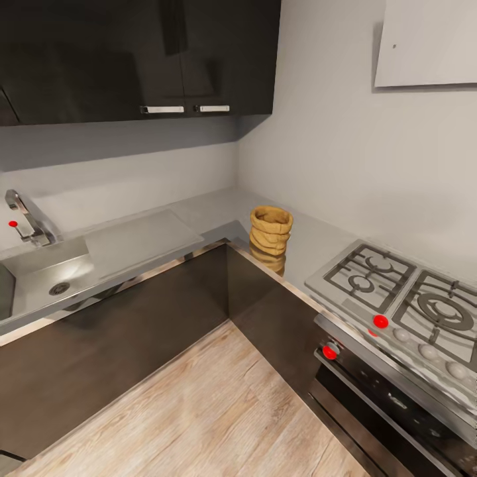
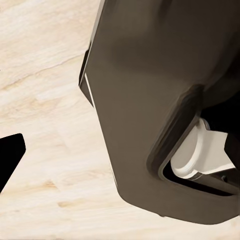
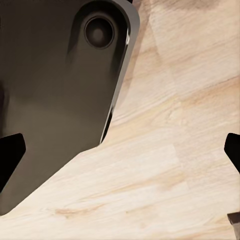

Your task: In the kitchen, take the popcorn bag from the countertop, put it into the microwave, and heat it until the popcorn is cooked so the cooked popcorn ends up inside the bag.

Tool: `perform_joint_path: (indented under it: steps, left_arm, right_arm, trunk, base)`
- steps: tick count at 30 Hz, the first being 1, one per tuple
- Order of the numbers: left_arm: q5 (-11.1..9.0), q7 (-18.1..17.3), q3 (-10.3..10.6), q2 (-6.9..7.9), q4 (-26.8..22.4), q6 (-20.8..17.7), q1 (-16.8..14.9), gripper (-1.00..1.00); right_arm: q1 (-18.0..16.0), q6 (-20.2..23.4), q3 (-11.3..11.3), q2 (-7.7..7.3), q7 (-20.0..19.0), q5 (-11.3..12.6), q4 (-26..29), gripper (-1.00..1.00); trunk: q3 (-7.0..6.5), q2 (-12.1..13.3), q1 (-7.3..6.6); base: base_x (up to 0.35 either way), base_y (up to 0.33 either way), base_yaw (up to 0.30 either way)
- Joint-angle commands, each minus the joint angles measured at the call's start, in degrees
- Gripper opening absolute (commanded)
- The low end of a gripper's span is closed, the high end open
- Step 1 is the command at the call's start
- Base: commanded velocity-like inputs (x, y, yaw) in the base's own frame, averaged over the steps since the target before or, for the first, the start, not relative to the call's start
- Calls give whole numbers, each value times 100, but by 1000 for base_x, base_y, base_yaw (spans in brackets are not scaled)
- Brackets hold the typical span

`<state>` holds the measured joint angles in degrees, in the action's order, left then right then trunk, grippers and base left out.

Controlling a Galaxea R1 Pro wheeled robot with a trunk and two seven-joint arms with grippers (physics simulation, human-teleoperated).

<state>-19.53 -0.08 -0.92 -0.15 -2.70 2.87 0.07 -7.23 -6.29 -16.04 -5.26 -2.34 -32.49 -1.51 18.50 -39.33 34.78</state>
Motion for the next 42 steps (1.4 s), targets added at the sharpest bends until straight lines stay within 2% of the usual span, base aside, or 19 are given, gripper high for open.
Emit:
perform_joint_path:
  steps: [1, 16, 18, 19, 21, 22, 23, 24, 26, 27, 29, 30, 32, 33, 35, 38, 42]
  left_arm:
    - [-25, -1, -5, -2, 4, 12, 1, 100]
    - [13, -1, 8, 0, 3, 13, 2, 100]
    - [5, -1, 7, -1, -9, 22, 2, 100]
    - [-1, -1, 5, -2, -14, 26, 2, 100]
    - [-7, -1, -3, -7, -23, 29, 0, 100]
    - [-7, -1, -3, -8, -25, 29, 1, 100]
    - [-4, -1, -1, -10, -27, 29, 0, 100]
    - [3, -1, 1, -10, -28, 29, 1, 100]
    - [14, -1, 3, -11, -28, 29, 1, 100]
    - [21, -1, 4, -11, -29, 29, 0, 100]
    - [25, -1, 4, -15, -35, 28, 1, 100]
    - [26, -1, 4, -19, -36, 25, 1, 100]
    - [32, -1, 8, -49, -33, 22, 1, 100]
    - [35, -1, 11, -63, -30, 24, 2, 100]
    - [36, -1, 12, -71, -29, 28, 1, 100]
    - [36, -1, 13, -72, -29, 29, 2, 100]
    - [31, -1, 13, -73, -29, 29, 0, 100]
  right_arm:
    - [-7, -32, -48, -3, -11, -29, -16, 100]
    - [-7, 11, -61, 13, -83, -29, 112, 100]
    - [-7, 29, -59, 168, -96, -34, 397, 100]
    - [-7, 96, -54, 361, -100, -42, 742, 100]
    - [-7, 812, 30, 744, -167, -157, 1751, 100]
    - [-7, 1054, 99, 850, -269, -190, 2096, 100]
    - [-7, 1392, 228, 999, -515, -219, 2650, 100]
    - [-7, 1629, 319, 1087, -706, -231, 3024, 100]
    - [-5, 2414, 547, 1338, -1076, -241, 3987, 100]
    - [15, 2985, 674, 1483, -1199, -232, 4502, 100]
    - [-37, 3890, 902, 1526, -1429, -207, 5118, 100]
    - [-112, 4192, 1009, 1526, -1555, -200, 5273, 100]
    - [-490, 4811, 1270, 1526, -1897, -187, 5517, 100]
    - [-860, 5294, 1403, 1526, -2155, -180, 5600, 100]
    - [-1618, 6058, 1481, 1526, -2498, -160, 5649, 100]
    - [-2371, 6600, 1497, 1526, -2617, -150, 5702, 100]
    - [-3212, 6629, 1504, 1526, -2648, -133, 5949, 100]
  trunk:
    - [5, -4, 1]
    - [5, -4, 1]
    - [5, -4, 1]
    - [5, -4, 1]
    - [5, -4, 1]
    - [5, -4, 1]
    - [5, -4, 1]
    - [5, -4, 1]
    - [5, -4, 1]
    - [5, -4, 1]
    - [5, -4, 1]
    - [5, -4, 1]
    - [5, -4, 1]
    - [5, -4, 1]
    - [5, -4, 1]
    - [5, -4, 1]
    - [5, -4, 1]
  base:
    - [0, 0, 0]
    - [0, 0, 0]
    - [0, 0, 0]
    - [0, 0, 0]
    - [0, 0, 0]
    - [0, 0, 0]
    - [0, 0, 0]
    - [0, 0, 0]
    - [0, 0, 0]
    - [0, 0, 0]
    - [0, 0, 0]
    - [0, 0, 0]
    - [0, 0, 0]
    - [0, 0, 0]
    - [0, 0, 0]
    - [0, 0, 0]
    - [0, 0, 0]
